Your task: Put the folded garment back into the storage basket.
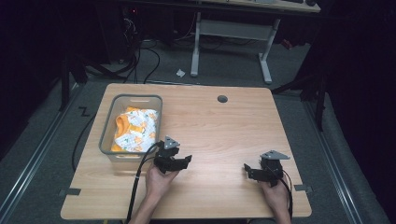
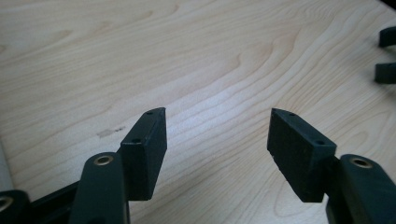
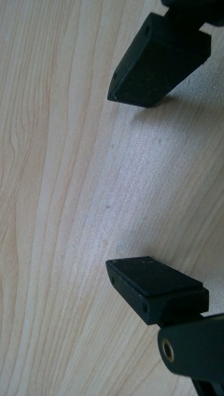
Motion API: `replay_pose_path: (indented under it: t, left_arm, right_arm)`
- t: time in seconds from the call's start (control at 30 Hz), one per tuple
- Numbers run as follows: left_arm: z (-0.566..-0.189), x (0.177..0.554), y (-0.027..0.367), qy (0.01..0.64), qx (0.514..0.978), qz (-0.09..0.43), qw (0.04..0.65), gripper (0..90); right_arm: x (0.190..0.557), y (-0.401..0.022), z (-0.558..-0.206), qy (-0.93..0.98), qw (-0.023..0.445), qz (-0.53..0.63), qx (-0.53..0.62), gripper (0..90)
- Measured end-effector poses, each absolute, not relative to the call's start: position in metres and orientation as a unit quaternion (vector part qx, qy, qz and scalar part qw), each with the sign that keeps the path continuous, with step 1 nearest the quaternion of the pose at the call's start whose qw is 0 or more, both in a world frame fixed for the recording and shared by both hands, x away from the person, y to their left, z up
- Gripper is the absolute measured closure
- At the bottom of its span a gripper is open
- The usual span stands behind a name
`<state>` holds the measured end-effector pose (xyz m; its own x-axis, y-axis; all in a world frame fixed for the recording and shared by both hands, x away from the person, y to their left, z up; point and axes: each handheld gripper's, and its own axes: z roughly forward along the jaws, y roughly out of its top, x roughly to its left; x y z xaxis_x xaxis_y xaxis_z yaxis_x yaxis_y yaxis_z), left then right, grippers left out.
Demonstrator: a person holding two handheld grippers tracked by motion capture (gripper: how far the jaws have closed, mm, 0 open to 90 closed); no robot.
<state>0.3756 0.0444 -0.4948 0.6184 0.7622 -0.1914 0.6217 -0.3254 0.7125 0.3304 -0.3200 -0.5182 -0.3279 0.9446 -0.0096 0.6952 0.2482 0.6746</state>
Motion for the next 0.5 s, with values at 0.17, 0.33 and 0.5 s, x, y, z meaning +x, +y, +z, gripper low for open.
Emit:
replay_pose_path:
  t: [0.17,0.33,0.5]
  left_arm:
    - [-0.509,0.376,0.041,0.431,0.816,0.107,0.37,37.6]
    - [-0.525,0.369,0.039,0.422,0.815,0.162,0.362,35.4]
    - [-0.525,0.368,0.039,0.423,0.816,0.161,0.36,31.4]
  right_arm:
    - [0.33,-0.32,-0.518,0.76,0.213,0.292,0.539,16.4]
    - [0.33,-0.32,-0.518,0.761,0.213,0.292,0.539,16.4]
    - [0.33,-0.32,-0.518,0.761,0.213,0.292,0.539,16.4]
